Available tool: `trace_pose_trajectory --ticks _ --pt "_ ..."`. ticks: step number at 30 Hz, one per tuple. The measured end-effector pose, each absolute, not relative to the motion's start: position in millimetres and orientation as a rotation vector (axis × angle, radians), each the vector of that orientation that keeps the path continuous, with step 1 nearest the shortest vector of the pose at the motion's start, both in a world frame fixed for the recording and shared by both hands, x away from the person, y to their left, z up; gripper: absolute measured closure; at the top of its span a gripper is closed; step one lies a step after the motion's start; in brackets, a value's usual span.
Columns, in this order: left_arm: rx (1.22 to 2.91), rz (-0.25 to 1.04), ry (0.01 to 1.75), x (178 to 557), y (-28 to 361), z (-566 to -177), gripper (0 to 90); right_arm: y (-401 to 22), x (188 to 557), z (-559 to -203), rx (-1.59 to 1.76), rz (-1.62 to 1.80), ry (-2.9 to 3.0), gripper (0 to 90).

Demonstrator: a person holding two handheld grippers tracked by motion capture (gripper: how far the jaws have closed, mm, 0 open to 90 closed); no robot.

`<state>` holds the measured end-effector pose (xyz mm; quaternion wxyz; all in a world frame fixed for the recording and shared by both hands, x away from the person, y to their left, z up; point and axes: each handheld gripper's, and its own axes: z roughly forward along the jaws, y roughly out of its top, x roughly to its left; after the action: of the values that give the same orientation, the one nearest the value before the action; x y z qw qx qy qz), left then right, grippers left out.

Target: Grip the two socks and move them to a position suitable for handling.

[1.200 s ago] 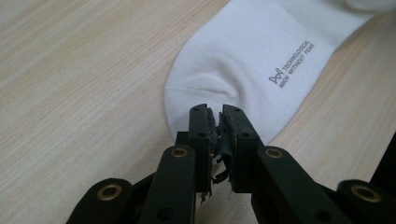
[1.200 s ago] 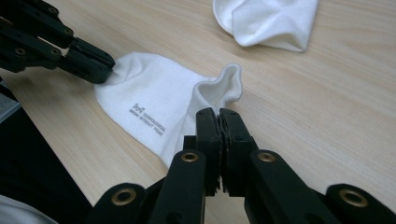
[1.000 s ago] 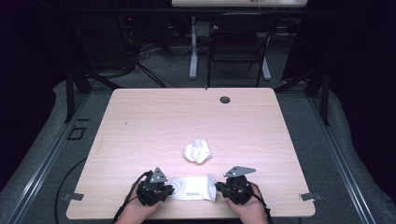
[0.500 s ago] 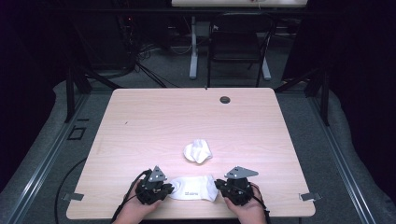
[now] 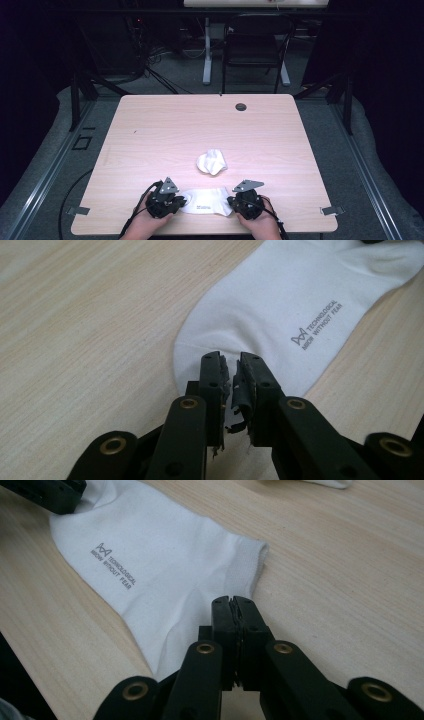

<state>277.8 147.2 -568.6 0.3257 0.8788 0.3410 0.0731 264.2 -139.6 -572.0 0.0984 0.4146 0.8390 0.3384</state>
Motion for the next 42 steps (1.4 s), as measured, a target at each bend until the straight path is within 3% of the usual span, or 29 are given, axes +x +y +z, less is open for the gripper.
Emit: trace_pose_trajectory --ticks 19,32,42 --pt "2.305 0.187 0.916 277.3 149.6 -568.0 80.7 -140.3 266.2 -571.6 1.185 0.942 2.472 90.0" --pt "2.228 0.237 0.886 278.5 152.7 -563.8 62.5 -131.0 264.4 -560.0 1.129 1.060 2.467 67.4" --pt "2.154 0.236 0.929 284.1 164.0 -560.8 59.4 -119.9 284.0 -548.0 1.099 1.038 2.486 61.9"
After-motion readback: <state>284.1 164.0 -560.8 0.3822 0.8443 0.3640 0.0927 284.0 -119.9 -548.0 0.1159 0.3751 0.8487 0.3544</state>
